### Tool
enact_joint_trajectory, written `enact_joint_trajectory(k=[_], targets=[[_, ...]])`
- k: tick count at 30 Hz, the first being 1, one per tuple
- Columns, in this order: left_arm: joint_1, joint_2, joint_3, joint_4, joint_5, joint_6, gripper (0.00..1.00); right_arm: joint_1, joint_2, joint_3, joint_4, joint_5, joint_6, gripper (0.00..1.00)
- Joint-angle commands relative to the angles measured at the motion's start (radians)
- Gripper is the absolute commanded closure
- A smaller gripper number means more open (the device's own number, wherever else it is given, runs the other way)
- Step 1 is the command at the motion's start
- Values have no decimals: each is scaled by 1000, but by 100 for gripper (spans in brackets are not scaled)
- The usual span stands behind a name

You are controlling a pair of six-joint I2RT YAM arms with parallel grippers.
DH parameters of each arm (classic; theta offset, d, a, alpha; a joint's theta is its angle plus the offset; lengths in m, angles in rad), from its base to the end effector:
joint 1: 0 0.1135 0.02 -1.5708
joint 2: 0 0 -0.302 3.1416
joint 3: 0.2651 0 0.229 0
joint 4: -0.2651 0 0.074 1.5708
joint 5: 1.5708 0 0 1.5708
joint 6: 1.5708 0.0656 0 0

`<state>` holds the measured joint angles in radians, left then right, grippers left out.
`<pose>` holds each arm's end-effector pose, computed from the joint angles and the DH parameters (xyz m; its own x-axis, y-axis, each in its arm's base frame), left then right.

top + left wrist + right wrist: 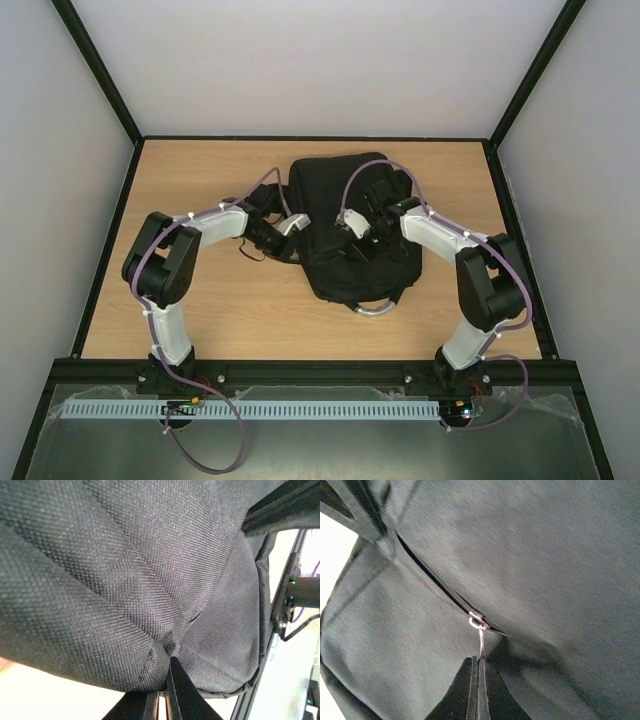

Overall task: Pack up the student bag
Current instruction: Zip the student bag at the center of the board.

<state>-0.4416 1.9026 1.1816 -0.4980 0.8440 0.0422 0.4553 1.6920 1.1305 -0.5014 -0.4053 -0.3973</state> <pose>0.3086 -0.2001 0.1878 -0.8261 0.4216 -0.3739 0.5521 0.4733 -0.6864 0.2947 0.1731 0.2291 -0.5006 -0.6410 -0.5818 -0.8351 0.5347 0.1295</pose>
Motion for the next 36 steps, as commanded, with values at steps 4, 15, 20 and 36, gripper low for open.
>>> enact_joint_trajectory(k=[4, 15, 20, 36], targets=[[68, -68, -69, -84, -148, 65, 98, -87, 16, -28, -139, -3, -44, 99], [154, -77, -84, -83, -204, 60, 98, -165, -12, -63, -173, 13, -73, 99], [158, -88, -88, -76, -219, 54, 98, -212, -9, -55, -201, 25, -95, 99], [165, -102, -103, -67, -241, 52, 98, -340, -21, -26, -283, 73, -145, 99]])
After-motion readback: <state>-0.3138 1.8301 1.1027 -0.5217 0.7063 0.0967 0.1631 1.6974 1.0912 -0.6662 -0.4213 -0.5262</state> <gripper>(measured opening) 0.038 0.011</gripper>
